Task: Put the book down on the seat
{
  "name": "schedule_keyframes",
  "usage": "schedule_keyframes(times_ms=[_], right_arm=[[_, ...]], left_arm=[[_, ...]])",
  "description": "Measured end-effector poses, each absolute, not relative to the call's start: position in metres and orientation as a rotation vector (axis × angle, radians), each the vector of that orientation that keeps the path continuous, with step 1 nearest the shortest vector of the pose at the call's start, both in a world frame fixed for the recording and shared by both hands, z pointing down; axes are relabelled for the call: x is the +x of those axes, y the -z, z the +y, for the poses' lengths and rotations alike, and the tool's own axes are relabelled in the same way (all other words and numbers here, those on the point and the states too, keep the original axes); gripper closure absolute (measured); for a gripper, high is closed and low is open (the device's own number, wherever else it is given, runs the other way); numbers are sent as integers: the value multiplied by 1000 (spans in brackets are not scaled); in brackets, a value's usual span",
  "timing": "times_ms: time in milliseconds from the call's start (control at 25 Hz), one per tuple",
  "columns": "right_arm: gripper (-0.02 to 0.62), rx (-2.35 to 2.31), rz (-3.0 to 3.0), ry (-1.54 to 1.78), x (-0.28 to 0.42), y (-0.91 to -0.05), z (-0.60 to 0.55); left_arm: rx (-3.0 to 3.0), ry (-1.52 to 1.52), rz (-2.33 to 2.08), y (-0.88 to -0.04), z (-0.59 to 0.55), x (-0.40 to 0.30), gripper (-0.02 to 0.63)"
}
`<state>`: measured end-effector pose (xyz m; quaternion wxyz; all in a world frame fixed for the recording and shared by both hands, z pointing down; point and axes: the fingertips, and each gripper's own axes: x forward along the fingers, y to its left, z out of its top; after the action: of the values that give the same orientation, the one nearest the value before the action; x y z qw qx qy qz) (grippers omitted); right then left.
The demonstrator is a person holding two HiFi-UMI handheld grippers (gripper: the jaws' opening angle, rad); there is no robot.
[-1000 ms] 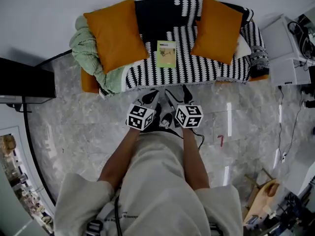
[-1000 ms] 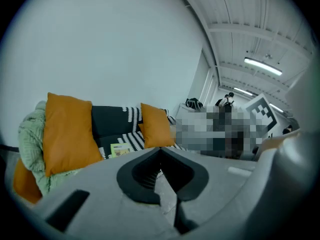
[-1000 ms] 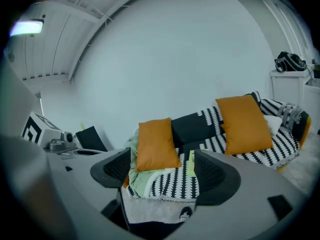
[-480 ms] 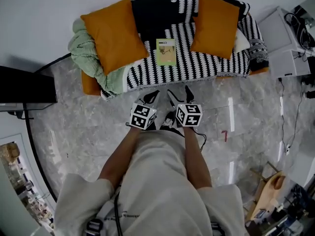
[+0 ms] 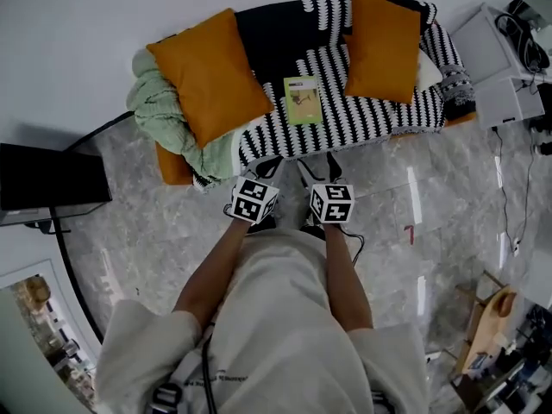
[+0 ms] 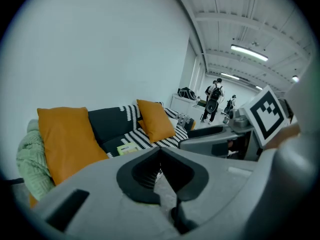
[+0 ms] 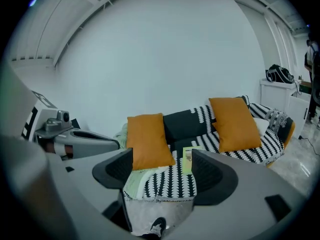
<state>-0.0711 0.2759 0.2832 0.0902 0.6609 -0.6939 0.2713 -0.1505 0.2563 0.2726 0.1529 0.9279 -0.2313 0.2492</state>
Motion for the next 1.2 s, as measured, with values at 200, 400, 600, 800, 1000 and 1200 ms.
schedule_keyframes(times_ms=[200, 400, 600, 800, 1000, 1200], right_arm=[[283, 2018, -2028, -801, -89, -281, 266], [468, 2115, -1958, -786, -93, -279, 258], [529, 2164, -1900, -793, -96, -280, 258], [571, 2173, -1859, -808, -108, -289, 265], [588, 2202, -1810, -827, -102, -289, 273], [588, 2207, -1769, -838, -97, -293, 283]], left_arm=[[2668, -730, -622, -276, 242, -172, 597], [2680, -723, -589, -274, 227, -185, 597], [2693, -732, -533, -278, 225, -190, 597], [2682, -732, -504, -284, 222, -201, 597], [2685, -733, -454, -285, 224, -196, 597], [2693, -726, -419, -284, 228, -187, 597]])
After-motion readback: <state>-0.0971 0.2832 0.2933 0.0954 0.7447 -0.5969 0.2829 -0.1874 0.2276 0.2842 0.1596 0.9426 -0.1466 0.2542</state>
